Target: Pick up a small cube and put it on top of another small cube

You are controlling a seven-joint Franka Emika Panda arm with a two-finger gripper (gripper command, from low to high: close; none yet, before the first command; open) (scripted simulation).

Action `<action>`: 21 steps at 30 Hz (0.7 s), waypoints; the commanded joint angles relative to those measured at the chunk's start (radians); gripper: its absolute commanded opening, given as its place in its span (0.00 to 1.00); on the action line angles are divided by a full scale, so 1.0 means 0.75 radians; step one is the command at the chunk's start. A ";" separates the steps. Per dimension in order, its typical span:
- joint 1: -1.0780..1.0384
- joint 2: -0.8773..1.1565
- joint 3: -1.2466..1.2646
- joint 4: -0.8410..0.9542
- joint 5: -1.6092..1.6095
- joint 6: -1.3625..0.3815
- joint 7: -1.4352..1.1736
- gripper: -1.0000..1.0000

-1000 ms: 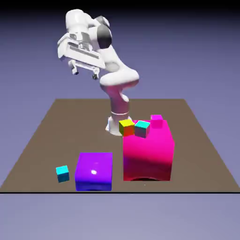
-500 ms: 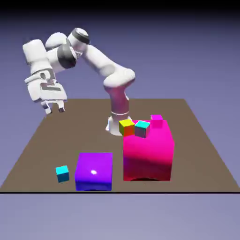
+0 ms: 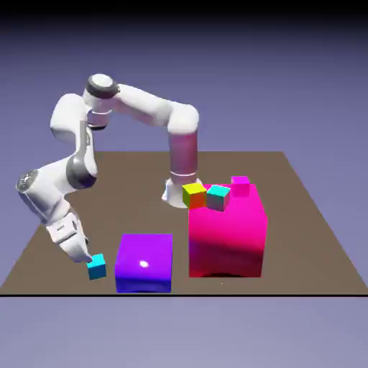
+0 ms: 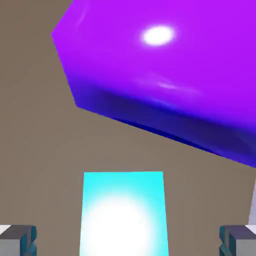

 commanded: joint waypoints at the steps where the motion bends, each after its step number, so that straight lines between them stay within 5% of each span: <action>1: 0.013 -0.034 -0.048 -0.020 -0.043 0.054 0.013 0.50; 2: 0.021 -0.056 -0.079 -0.032 -0.070 0.088 0.022 0.50; 3: 0.021 -0.056 -0.079 -0.032 -0.070 0.088 0.022 0.00; 21: 0.055 0.651 0.669 -0.187 0.433 -0.407 -0.846 0.00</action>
